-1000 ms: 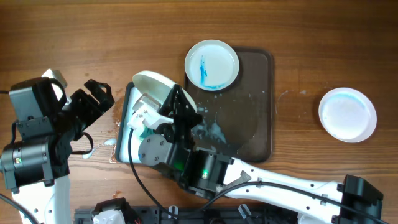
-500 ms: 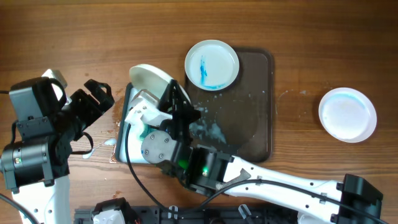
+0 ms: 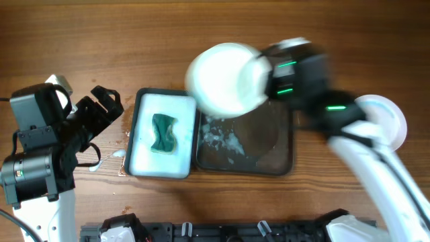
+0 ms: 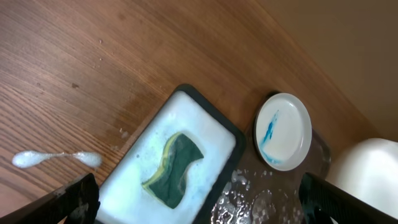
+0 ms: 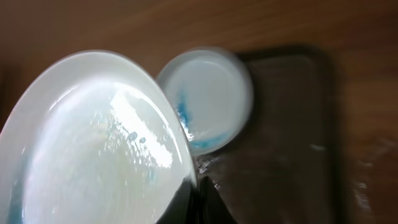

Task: Clean dirty plates on tray and stack at the side
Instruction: 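Carry the plate right and stack it on the first cleaned plate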

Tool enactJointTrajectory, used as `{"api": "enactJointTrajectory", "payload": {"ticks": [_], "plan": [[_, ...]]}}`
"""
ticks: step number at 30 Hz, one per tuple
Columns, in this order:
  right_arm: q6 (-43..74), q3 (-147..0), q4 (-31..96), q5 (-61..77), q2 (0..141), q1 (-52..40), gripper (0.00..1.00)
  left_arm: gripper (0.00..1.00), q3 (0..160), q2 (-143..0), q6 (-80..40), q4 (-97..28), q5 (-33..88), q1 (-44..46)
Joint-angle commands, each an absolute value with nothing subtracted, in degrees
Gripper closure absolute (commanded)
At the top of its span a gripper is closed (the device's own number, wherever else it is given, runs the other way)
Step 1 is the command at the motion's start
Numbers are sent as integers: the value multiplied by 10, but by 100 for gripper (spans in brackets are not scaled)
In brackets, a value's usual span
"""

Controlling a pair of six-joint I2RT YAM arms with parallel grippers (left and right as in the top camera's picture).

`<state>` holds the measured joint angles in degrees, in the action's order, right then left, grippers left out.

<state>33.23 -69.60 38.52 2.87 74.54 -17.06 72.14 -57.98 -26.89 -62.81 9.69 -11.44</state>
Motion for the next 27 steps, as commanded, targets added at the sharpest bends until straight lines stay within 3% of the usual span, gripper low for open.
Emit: {"api": "enactJointTrajectory", "payload": {"ticks": [1,6,12,13,14,16,21,27], "plan": [[356,-701,457,80,707,16,95,0,728,-582,-274,-626,91,-119],[312,-673,515,-5,785,285,95,0,728,-582,-274,-626,91,-119],[258,-654,524,31,944,408,96,0,728,-582,-274,-626,91,-119],[254,-654,526,40,952,408,81,0,728,-582,-274,-626,91,-119],[247,-657,531,56,952,407,65,0,728,-582,-274,-626,91,-119],[218,-679,546,125,933,397,54,0,728,-582,-274,-626,91,-119],[149,-719,542,182,809,292,52,0,728,-582,-274,-626,91,-119],[45,-714,417,197,749,5,53,0,728,-582,-274,-626,91,-119]]}}
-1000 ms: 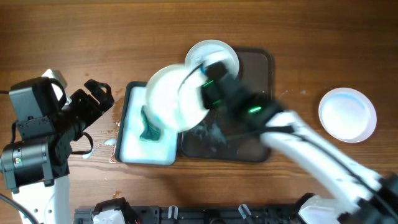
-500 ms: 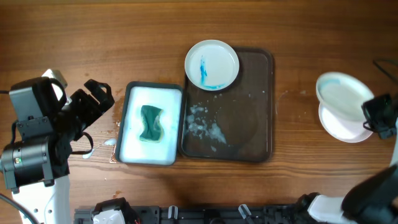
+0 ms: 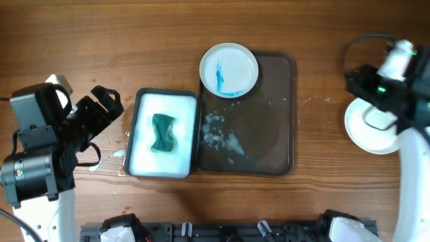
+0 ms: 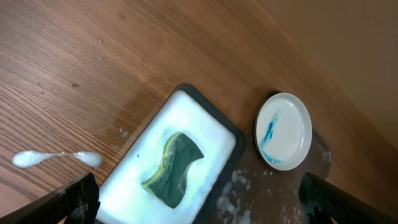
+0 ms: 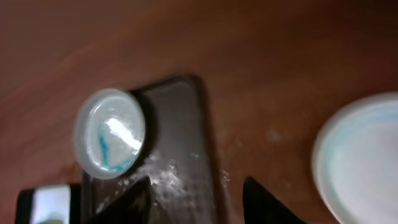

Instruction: Clean dirty plates on tray and stack at the side

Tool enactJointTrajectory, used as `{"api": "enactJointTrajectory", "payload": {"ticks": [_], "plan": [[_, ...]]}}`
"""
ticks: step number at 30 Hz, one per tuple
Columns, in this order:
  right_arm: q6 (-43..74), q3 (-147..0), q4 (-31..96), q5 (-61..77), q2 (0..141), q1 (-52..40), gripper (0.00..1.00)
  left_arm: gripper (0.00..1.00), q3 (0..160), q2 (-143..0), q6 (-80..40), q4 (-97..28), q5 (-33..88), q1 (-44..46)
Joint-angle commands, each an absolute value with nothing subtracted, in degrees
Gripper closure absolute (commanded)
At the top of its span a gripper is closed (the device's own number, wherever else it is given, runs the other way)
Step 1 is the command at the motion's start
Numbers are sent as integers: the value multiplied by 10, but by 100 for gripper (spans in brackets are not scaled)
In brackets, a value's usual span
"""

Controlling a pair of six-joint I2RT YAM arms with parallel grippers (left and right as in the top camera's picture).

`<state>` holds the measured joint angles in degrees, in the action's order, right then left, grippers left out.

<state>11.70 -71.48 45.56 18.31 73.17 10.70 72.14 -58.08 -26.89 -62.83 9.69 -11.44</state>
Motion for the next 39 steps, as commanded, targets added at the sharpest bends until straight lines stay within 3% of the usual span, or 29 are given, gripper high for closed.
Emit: {"api": "enactJointTrajectory", "payload": {"ticks": [1,4,5,9,14,15,16,17,18,22,28,33,35,39], "plan": [[45,-712,393,174,765,-32,52,0,728,-582,-274,-626,91,-119],[45,-709,323,97,847,-109,50,0,728,-582,-274,-626,91,-119],[45,-709,290,85,892,-126,44,0,728,-582,-274,-626,91,-119],[45,-709,133,85,1067,-135,40,0,728,-582,-274,-626,91,-119],[47,-709,35,124,1188,-136,40,0,728,-582,-274,-626,91,-119],[48,-709,32,145,1201,-136,44,0,728,-582,-274,-626,91,-119],[52,-709,33,154,1209,-136,55,0,728,-582,-274,-626,91,-119],[66,-709,36,153,1213,-135,74,0,728,-582,-274,-626,91,-119],[74,-709,42,152,1211,-135,96,0,728,-582,-274,-627,91,-119],[94,-709,106,124,1135,-134,96,0,728,-582,-274,-626,91,-119],[97,-709,316,59,880,-134,96,0,728,-582,-274,-626,91,-119],[262,-683,529,44,839,-136,96,0,728,-582,-274,-626,91,-119],[346,-603,505,44,847,-140,95,0,728,-582,-274,-626,91,-119],[421,-432,317,52,852,-150,95,0,728,-582,-274,-626,91,-119]]}}
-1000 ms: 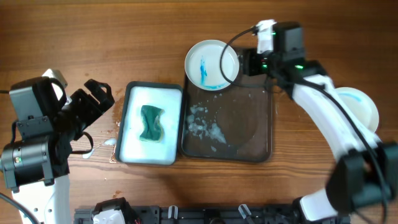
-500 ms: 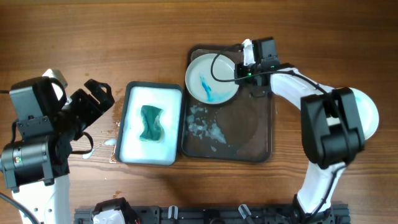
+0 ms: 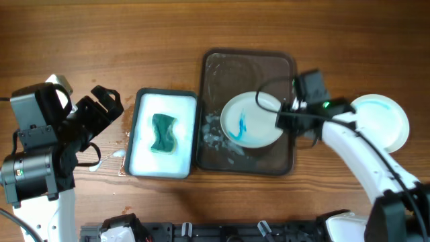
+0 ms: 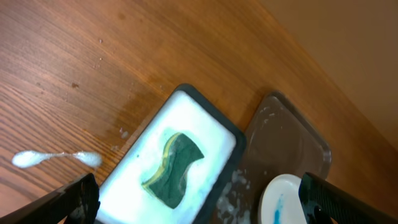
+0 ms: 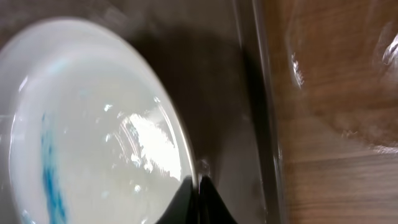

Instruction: Clean dirty plates on tray and stack at the side

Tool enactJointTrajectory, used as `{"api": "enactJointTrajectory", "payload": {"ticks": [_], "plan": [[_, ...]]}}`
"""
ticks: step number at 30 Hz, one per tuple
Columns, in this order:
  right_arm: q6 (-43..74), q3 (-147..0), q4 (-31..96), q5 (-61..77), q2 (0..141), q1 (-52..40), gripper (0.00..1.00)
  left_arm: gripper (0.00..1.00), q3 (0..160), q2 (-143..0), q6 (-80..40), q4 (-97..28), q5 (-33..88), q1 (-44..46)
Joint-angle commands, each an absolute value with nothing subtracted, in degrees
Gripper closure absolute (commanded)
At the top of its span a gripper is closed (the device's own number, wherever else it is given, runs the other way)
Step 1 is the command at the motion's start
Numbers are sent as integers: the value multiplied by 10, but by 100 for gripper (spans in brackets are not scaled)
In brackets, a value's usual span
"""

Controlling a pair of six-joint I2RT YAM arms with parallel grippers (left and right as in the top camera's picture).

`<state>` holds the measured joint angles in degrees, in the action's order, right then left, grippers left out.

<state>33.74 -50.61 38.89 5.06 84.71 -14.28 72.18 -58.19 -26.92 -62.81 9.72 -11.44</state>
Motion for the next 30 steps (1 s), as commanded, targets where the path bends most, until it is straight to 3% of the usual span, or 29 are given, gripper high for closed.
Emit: {"api": "enactJointTrajectory", "payload": {"ticks": [1,3,4,5,11,17,22,25,26,28,30], "plan": [[415,-412,285,63,852,-150,96,0,728,-582,-275,-626,92,-119],[379,-398,258,96,852,-150,93,0,728,-582,-275,-627,106,-119],[329,-411,265,104,847,-150,76,0,728,-582,-274,-627,128,-119],[293,-426,281,103,836,-149,71,0,728,-582,-274,-630,145,-119],[152,-556,385,73,704,-133,66,7,726,-641,-240,-719,127,-40],[152,-559,422,73,655,-133,66,32,660,-804,-244,-714,78,72],[152,-559,443,73,680,-133,66,53,639,-972,-252,-665,69,116],[152,-559,444,75,685,-133,66,61,639,-1040,-289,-652,14,129],[152,-559,444,75,686,-133,66,67,639,-1062,-292,-639,7,132],[152,-559,444,75,686,-133,66,96,639,-1085,-289,-608,8,133],[152,-559,445,75,686,-133,66,96,644,-1081,-289,-600,8,133]]}}
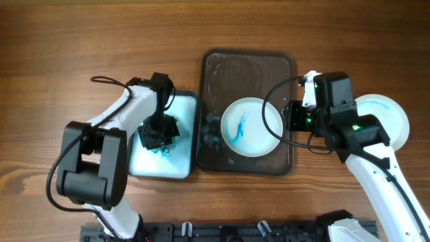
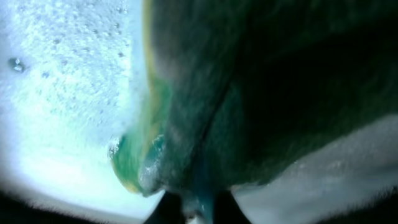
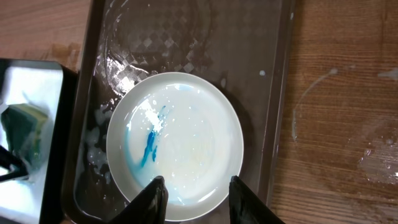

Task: Clean dirty plates on tray and stack at the side
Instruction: 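Grasp the sponge in the foam basin with the left gripper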

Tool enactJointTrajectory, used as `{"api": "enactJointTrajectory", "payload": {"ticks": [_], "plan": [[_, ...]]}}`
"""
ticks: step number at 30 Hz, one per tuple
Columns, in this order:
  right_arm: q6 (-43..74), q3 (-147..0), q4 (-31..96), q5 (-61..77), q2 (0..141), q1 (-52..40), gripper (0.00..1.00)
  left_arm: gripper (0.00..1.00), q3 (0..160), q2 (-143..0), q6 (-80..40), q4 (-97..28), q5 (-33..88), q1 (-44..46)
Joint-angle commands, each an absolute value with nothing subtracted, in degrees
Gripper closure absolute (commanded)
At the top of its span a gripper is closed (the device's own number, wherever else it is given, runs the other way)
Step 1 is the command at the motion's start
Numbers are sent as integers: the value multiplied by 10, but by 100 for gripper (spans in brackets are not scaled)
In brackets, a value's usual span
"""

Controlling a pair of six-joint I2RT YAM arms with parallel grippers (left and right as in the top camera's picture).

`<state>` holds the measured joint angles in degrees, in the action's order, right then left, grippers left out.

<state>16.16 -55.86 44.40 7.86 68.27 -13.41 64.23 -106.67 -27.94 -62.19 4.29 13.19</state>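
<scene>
A white plate with a blue smear lies flat in the wet dark tray; the right wrist view shows this plate from above. My right gripper hangs open over its right rim, and the gripper has nothing between its fingers. A clean white plate rests on the table at the far right. My left gripper is down in the foamy white soap tray, shut on the green sponge, which fills the left wrist view.
The soap tray sits directly left of the dark tray, their edges touching. Foam and water lie on the dark tray's left part. Wet rings mark the wood between the tray and the clean plate.
My left arm has gone from the table's left side, open, into the soap tray and shut on the sponge. My right gripper has let go of the dirty plate's rim and stands open above it.
My right gripper first held a large white plate over the tray, then that plate lay on the table at the right while the smeared plate sat at the tray's far left corner. Later the gripper held the smeared plate mid-tray; now it lies released there.
</scene>
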Motion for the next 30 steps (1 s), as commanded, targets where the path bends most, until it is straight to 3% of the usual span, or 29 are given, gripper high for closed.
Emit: {"api": "enactJointTrajectory", "payload": {"ticks": [1,4,6,7,10,11,14,15,16,18,19,20,24,26,27,28,30], "plan": [[152,-559,446,75,686,-133,66,96,653,-1074,-289,-608,8,133],[152,-559,449,75,686,-133,66,92,699,-1020,-284,-660,8,133],[152,-559,449,75,686,-133,66,49,707,-985,-272,-664,4,133],[152,-559,449,75,686,-133,66,42,707,-972,-272,-661,-6,133],[152,-559,449,75,686,-133,66,35,702,-965,-272,-628,-72,133],[152,-559,449,75,686,-133,66,22,681,-966,-272,-591,-76,133],[155,-559,451,75,686,-133,66,11,602,-972,-272,-472,-76,133],[157,-559,451,75,686,-133,66,11,575,-976,-272,-432,-73,133],[156,-559,451,75,686,-133,66,19,554,-981,-272,-398,-73,133],[157,-559,451,75,686,-133,66,60,526,-986,-272,-355,-73,133],[157,-559,453,75,686,-133,66,92,528,-986,-272,-355,-73,133],[156,-559,455,75,686,-133,66,96,535,-984,-272,-360,-71,133],[156,-559,463,75,686,-133,66,94,598,-957,-272,-432,-71,133],[156,-559,464,75,686,-133,66,31,634,-941,-272,-474,-71,133],[156,-559,464,75,686,-133,66,19,648,-933,-272,-493,-71,133],[156,-559,464,75,686,-133,66,13,652,-926,-272,-505,-71,133],[156,-559,464,75,686,-133,66,10,652,-918,-272,-535,-71,133]]}}
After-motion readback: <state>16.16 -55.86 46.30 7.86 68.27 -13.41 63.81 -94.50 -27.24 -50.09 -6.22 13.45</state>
